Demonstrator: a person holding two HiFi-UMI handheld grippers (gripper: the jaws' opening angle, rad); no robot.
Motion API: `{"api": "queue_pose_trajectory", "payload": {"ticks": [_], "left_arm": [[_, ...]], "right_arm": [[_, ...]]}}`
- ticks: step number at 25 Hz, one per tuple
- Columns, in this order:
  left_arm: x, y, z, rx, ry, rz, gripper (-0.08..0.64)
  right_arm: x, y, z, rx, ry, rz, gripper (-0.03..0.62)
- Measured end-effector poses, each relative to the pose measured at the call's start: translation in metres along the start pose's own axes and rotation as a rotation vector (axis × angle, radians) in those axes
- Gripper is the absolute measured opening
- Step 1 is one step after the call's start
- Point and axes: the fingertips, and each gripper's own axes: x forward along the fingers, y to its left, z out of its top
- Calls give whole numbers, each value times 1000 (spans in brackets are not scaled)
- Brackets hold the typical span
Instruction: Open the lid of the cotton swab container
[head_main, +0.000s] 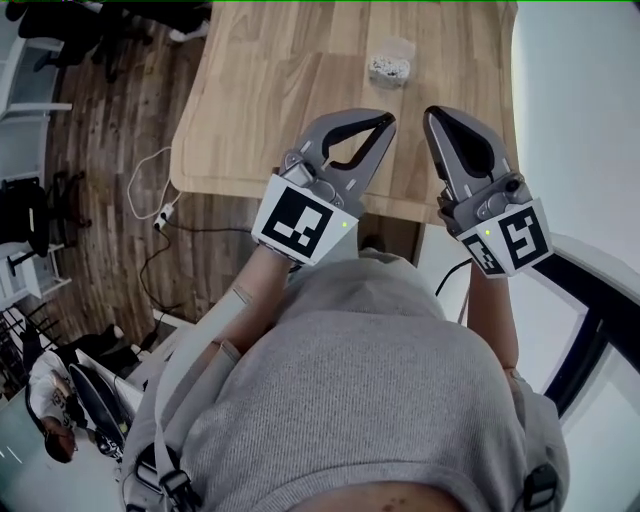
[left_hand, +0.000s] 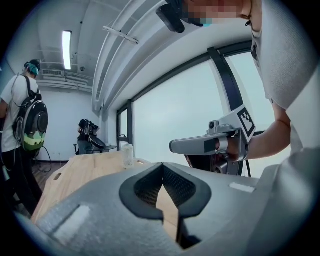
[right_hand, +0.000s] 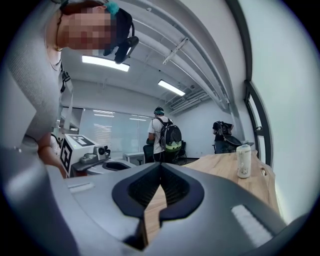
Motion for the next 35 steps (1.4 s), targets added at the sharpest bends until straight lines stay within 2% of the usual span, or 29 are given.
{"api": "queue_pose_trajectory", "payload": {"ticks": [13,20,25,30,35], "left_arm": [[-45,-84,26,15,-23,49,0],[-53,-101,26,7,-12,25,0],[-62,-106,24,1,-23,50,-2],[-76,-108,21,2,-24,112,-2],[-97,-123,28,29,-37,104,-2]], "right_arm": [[-75,62,7,28,-4,28,2],[-81,78,6,32,3,33,2],[-89,85,-3,38,19,33,2],[-100,95,0,20,6,64,2],[-115,115,4,11,-3,61,2]]}}
